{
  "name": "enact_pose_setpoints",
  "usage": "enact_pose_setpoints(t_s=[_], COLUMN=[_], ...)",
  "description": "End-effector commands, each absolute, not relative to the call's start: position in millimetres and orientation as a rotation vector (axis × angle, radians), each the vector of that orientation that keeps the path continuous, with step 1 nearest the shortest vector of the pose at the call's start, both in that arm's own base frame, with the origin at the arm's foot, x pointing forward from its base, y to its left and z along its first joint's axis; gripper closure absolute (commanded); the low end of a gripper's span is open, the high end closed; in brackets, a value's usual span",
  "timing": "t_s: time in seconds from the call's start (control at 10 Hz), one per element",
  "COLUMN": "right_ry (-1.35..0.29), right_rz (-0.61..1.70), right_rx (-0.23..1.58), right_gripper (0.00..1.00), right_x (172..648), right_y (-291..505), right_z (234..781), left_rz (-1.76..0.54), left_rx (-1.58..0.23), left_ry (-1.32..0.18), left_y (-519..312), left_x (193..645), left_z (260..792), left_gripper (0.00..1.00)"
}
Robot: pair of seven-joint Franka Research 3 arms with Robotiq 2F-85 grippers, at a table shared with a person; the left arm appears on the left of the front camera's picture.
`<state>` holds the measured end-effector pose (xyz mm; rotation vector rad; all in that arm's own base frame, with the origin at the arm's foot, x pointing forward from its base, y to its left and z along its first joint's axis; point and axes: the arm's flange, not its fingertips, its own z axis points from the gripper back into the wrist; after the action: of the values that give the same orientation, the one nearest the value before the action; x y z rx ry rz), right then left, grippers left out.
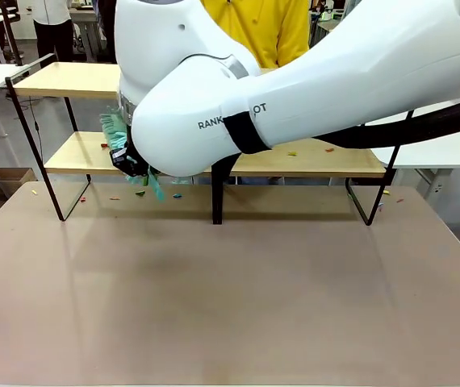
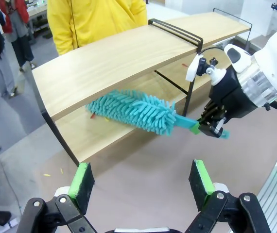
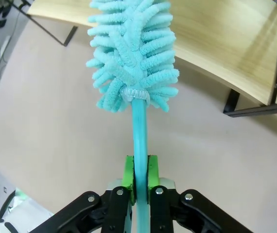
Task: Clean the shelves.
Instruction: Clean another randomly selected level of the Shelf with the Duster.
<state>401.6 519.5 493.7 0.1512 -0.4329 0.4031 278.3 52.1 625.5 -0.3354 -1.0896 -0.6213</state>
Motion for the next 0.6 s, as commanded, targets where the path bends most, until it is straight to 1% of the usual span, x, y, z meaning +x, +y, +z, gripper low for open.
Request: enact_pose_setpoints(t_s=[0.0,0.3,0.4,0.5], right_ry=[-0.418,-0.356,-0.302,-0.195], right_rz=[0.457,0.528,0.594,0.682], right_rx=[0.138,0.122,0.111,0.090], right_gripper=[0.88,0.88,0.88,0.88], right_x=[412.9,418.4,418.8,418.1], right_y=[533.6,535.5,531.4,523.5], right_z=[498.3,500.5,505.5,511.6], left_rz=[-0.627,-0.627,-0.627,-0.627], left_rx=[-0.332,-0.332,-0.332,-0.332], left_ry=[-1.091,-1.091,-1.091,-1.091], left_y=[52.9,52.9,52.9,52.9], left_x=[279.1,279.1,279.1,279.1], left_z=[625.7,625.7,625.7,625.7], left_gripper=[0.00,0.00,0.00,0.00])
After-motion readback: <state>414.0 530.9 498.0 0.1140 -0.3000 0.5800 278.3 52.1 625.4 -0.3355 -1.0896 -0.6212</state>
